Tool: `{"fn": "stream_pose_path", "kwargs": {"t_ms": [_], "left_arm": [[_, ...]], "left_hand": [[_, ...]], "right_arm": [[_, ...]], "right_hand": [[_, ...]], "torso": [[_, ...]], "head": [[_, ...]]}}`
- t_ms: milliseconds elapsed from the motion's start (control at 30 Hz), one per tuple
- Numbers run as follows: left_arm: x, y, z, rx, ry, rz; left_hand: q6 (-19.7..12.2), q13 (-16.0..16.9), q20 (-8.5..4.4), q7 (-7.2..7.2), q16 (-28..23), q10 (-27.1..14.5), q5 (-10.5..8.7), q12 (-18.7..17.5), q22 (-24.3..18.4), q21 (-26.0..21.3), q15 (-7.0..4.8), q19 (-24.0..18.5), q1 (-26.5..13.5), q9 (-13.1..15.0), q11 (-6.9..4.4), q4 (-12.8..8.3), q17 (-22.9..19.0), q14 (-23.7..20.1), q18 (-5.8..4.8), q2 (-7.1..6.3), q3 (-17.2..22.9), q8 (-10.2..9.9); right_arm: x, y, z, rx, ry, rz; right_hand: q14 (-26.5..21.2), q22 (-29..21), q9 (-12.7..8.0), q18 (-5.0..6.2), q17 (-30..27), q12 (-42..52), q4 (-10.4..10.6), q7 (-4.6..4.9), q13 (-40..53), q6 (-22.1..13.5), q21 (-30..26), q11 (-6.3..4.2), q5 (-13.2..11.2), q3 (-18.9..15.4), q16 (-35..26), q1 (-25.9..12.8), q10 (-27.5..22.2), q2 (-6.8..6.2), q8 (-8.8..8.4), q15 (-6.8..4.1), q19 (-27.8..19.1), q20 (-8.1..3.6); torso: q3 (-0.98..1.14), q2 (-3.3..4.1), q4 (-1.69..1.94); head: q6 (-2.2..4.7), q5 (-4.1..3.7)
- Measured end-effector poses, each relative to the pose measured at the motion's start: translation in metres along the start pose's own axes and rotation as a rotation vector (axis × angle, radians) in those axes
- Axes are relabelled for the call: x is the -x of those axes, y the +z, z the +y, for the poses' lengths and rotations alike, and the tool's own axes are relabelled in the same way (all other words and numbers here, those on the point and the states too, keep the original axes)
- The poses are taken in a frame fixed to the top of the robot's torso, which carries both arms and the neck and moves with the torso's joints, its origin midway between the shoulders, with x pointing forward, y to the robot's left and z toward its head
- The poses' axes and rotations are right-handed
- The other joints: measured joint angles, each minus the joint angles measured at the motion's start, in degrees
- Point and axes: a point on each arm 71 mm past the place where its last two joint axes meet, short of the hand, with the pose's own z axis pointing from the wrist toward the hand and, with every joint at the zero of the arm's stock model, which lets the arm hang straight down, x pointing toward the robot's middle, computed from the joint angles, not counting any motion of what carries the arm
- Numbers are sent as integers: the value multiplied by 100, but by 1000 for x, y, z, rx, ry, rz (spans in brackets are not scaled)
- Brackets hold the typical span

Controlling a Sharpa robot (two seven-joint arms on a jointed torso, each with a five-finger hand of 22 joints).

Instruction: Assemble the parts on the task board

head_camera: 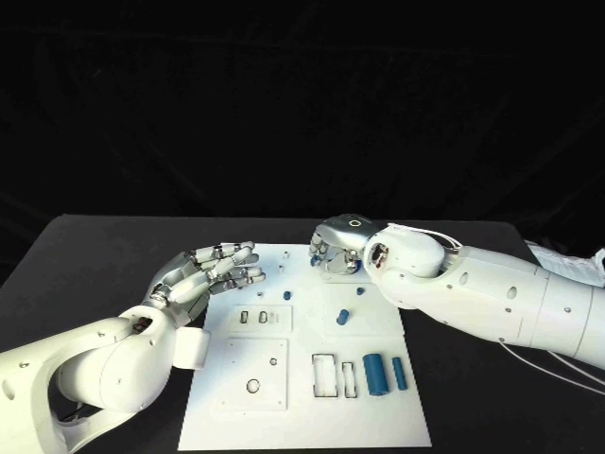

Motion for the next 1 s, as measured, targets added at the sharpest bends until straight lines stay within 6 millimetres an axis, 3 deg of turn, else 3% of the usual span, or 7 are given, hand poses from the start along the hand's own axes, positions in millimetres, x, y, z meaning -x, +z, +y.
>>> {"fn": "stream_pose_path", "kwargs": {"t_ms": [533,1000], "left_arm": [[-1,0,0,2,-1,2],[-4,1,-1,0,-3,10]], "left_hand": [[0,-5,0,0,0,-20,0,-33,0,0,21,41,0,-6,20,-38,-1,21,0,0,5,-33],[0,-4,0,0,0,-20,0,-33,0,0,21,40,0,-5,20,-38,-1,21,0,0,6,-33]], "right_arm": [[5,24,11,-42,34,-126],[-1,39,20,-47,38,-139]], "right_hand": [[9,39,9,0,2,-10,23,-7,-33,6,47,-9,6,59,21,-1,10,-1,-22,-9,0,0],[9,46,71,0,11,-22,38,-6,-35,3,47,13,5,74,21,30,-13,-34,-55,-8,0,1]], "torso": [[-13,34,20],[-22,84,65]], "head": [[26,56],[52,35]]}}
